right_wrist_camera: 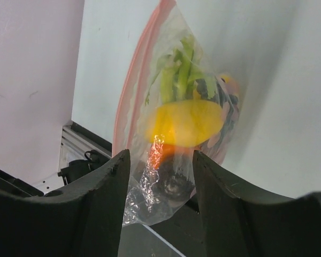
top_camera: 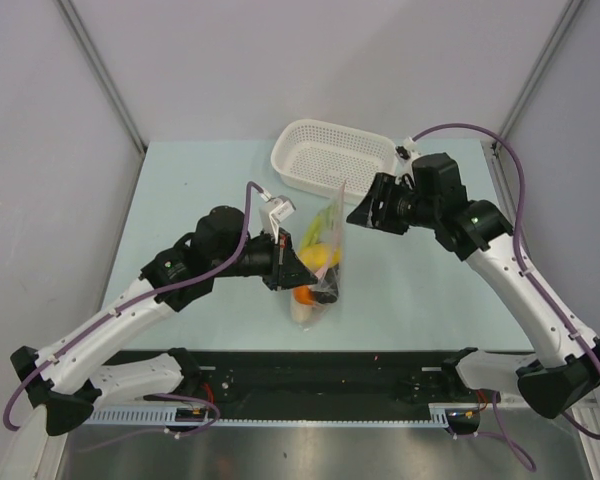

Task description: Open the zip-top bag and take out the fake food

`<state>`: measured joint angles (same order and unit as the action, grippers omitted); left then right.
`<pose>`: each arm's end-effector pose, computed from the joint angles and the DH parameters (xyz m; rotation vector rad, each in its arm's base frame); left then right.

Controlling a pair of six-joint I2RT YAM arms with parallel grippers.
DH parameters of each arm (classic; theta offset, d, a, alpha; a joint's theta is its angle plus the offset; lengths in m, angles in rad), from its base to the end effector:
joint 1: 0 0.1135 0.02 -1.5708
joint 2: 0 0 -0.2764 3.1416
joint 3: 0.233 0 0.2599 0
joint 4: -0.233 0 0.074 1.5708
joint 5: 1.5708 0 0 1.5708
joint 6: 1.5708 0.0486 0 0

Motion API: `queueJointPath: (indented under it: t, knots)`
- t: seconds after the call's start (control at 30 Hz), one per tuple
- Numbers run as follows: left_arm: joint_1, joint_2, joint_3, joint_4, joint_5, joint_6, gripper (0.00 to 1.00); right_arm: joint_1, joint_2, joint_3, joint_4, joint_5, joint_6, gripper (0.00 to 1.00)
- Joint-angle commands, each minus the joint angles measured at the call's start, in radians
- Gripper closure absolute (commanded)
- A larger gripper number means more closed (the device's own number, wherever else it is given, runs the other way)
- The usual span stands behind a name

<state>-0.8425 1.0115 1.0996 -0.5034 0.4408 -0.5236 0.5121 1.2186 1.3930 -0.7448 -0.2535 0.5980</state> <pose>0.1362 -0.1839 0.3822 0.6582 2.0943 -1.2714 0.2252 0.1406 0.4106 -0.0602 2.2639 0.8954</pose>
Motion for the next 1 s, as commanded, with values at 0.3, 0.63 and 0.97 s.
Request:
queueJointPath:
  t: [0.3,0.63,0.97]
  knots:
    - [-0.006,-0.013,0.019,0.003,0.019,0.014,1.00,0.043,0.032,-0.006,0.099,0.039,0.054,0.47]
    - [-0.006,-0.013,0.099,-0.069,-0.040,0.025,0.89,0.098,0.064,-0.019,0.144,0.013,0.077,0.85]
    - [0.010,0.303,0.454,-0.334,-0.425,-0.067,0.28,0.155,0.042,0.050,0.065,0.052,0.112,1.00]
